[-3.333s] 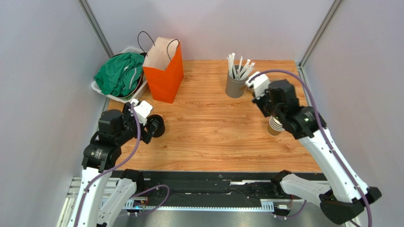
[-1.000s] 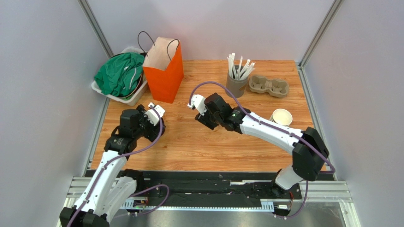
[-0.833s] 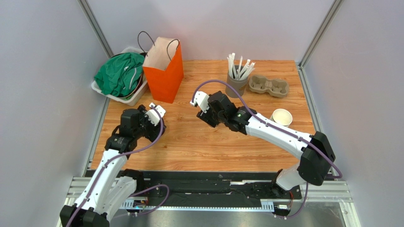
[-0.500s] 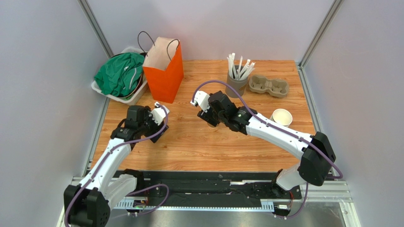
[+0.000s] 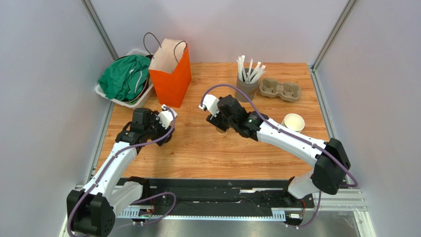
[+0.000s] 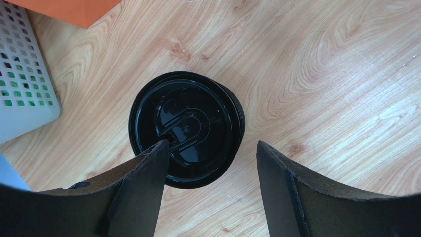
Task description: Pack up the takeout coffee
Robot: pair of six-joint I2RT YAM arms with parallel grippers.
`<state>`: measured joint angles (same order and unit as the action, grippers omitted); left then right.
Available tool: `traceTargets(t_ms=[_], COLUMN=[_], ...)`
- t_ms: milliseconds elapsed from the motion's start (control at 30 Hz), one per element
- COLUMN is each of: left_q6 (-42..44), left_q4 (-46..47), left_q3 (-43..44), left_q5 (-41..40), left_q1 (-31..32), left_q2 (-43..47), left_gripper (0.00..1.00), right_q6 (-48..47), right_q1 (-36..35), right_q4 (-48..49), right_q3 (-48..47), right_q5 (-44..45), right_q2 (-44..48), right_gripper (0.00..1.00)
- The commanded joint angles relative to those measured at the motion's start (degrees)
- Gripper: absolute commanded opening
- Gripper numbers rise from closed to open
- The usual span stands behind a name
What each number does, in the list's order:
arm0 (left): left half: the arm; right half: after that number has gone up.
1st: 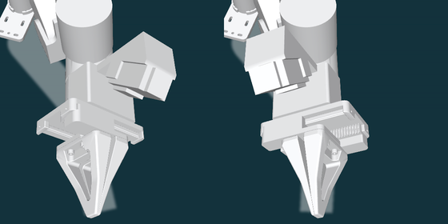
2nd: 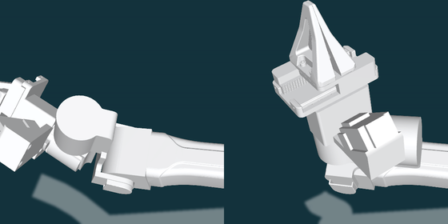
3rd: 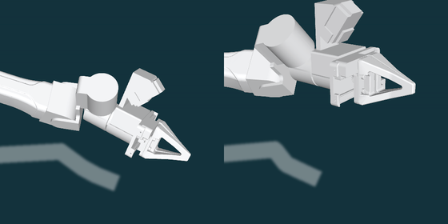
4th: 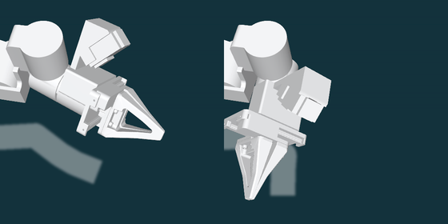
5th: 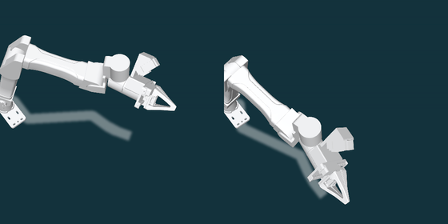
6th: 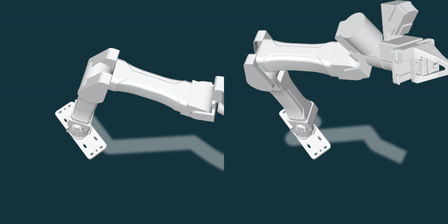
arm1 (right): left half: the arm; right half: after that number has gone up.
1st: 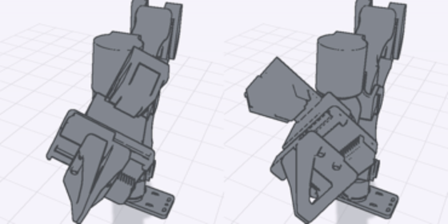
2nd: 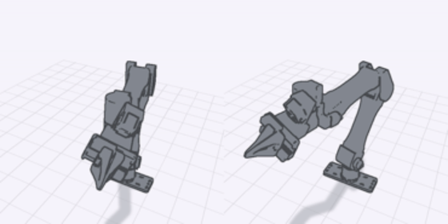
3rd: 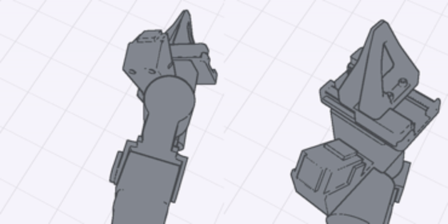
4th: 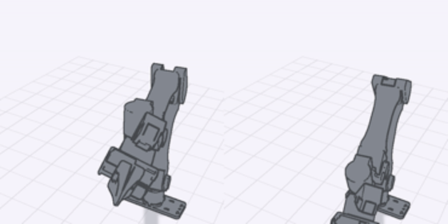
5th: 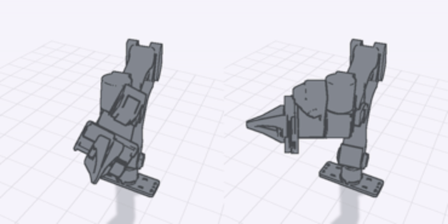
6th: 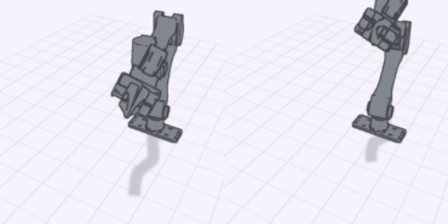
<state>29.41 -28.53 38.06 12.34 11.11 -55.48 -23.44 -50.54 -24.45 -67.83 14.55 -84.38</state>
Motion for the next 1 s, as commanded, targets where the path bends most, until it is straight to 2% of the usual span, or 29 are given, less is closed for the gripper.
traceTargets(t_ms=[0,233,500,567,933,967], left_q6=[-0.2,-0.6,-0.6,-0.6,-0.4,-0.4], left_q4=[0.4,0.3,0.3,0.3,0.2,0.1], left_q3=[1.7,2.1,2.0,2.1,2.1,2.2], left_q5=[2.5,3.4,3.7,3.9,4.7,4.7], left_q1=[-0.3,-0.3,-0.4,-0.4,-0.3,-0.3], left_q2=[-0.1,-2.5,-3.5,-3.8,-4.4,-4.5], left_gripper=[0.73,0.54,0.52,0.47,0.42,0.38], right_q6=[-0.6,-0.7,-0.7,-0.8,-0.7,-0.8], right_q1=[0.1,0.0,0.0,0.2,0.1,0.1], right_q4=[2.8,3.0,3.3,3.3,3.8,4.0], right_q3=[0.1,0.2,0.3,0.4,0.6,0.6], right_q5=[1.2,1.5,1.4,1.4,1.8,1.9], right_q2=[1.4,1.6,1.3,1.2,0.8,0.8], right_gripper=[0.61,0.61,0.61,0.61,0.61,0.61])
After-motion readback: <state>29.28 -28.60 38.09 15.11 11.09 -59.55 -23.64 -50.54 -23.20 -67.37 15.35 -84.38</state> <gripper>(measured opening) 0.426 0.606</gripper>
